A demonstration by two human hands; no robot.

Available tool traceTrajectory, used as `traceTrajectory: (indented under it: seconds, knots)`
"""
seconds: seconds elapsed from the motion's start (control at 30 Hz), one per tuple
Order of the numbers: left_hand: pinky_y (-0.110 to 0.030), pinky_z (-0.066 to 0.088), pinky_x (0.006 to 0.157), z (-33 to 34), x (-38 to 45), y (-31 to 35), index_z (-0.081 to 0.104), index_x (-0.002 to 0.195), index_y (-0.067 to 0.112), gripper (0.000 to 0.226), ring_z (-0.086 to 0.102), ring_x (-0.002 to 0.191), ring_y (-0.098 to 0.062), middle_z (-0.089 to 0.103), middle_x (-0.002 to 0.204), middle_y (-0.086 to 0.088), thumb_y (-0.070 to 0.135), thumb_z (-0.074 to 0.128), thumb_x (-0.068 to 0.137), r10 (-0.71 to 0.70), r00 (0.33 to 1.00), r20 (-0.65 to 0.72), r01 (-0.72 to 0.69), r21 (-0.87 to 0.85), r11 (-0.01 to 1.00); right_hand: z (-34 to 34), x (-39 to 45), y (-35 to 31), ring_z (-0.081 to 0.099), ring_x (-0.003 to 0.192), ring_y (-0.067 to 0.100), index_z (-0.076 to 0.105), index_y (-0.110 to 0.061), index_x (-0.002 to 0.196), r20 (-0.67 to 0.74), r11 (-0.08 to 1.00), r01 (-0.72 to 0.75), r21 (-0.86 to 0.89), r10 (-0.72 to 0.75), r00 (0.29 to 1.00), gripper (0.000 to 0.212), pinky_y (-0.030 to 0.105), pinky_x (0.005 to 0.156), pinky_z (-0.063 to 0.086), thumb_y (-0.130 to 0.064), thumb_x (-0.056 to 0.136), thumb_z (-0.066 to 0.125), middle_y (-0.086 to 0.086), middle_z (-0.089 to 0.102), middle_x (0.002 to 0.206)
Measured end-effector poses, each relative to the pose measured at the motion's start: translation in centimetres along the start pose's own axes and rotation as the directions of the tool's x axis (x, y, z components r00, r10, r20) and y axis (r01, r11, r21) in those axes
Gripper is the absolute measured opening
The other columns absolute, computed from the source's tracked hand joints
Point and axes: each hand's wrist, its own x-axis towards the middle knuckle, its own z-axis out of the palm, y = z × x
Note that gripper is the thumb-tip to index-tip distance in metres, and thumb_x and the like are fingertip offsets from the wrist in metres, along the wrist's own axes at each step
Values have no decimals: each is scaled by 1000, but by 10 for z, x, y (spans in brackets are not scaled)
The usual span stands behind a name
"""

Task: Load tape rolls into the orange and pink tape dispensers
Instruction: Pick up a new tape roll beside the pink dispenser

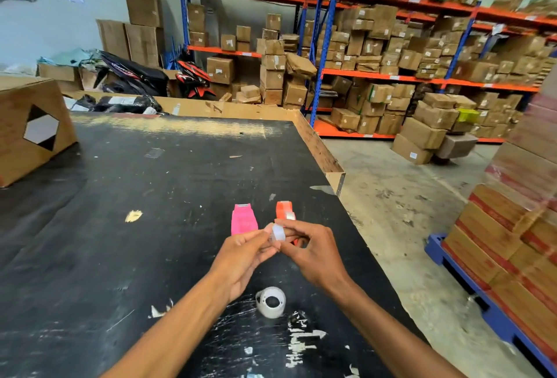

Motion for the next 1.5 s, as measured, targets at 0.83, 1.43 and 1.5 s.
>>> traceTrajectory:
  seconds: [0.83, 1.43, 1.5]
  knots:
    - [-18, 59, 59, 6, -9, -3, 68, 95, 2, 16, 74, 63, -13, 76, 66, -8, 7, 54, 92, -165, 985, 43, 168, -89, 982, -18, -17, -1, 51, 69, 1, 64, -16, 118, -7, 916, 286, -281, -300, 954, 44, 15, 70, 48, -8, 77, 74, -3, 68, 87]
    - [-18, 59, 60, -44, -23, 0, 68, 87, 3, 10, 73, 63, -13, 75, 71, -9, 1, 59, 85, -50, 997, -52, 51, 11, 999, -38, -24, -3, 57, 80, 7, 64, -23, 111, 554, 815, 143, -561, 242, 796, 34, 41, 82, 54, -37, 81, 70, -20, 54, 76]
    - [-20, 60, 63, -47, -26, 0, 69, 90, 1, 11, 74, 66, -15, 76, 72, -10, 0, 58, 85, -44, 998, -45, 43, -13, 999, -29, -22, -6, 59, 84, 10, 63, -23, 112, 544, 814, 150, -561, 226, 808, 39, 42, 81, 54, -45, 80, 68, -16, 59, 85]
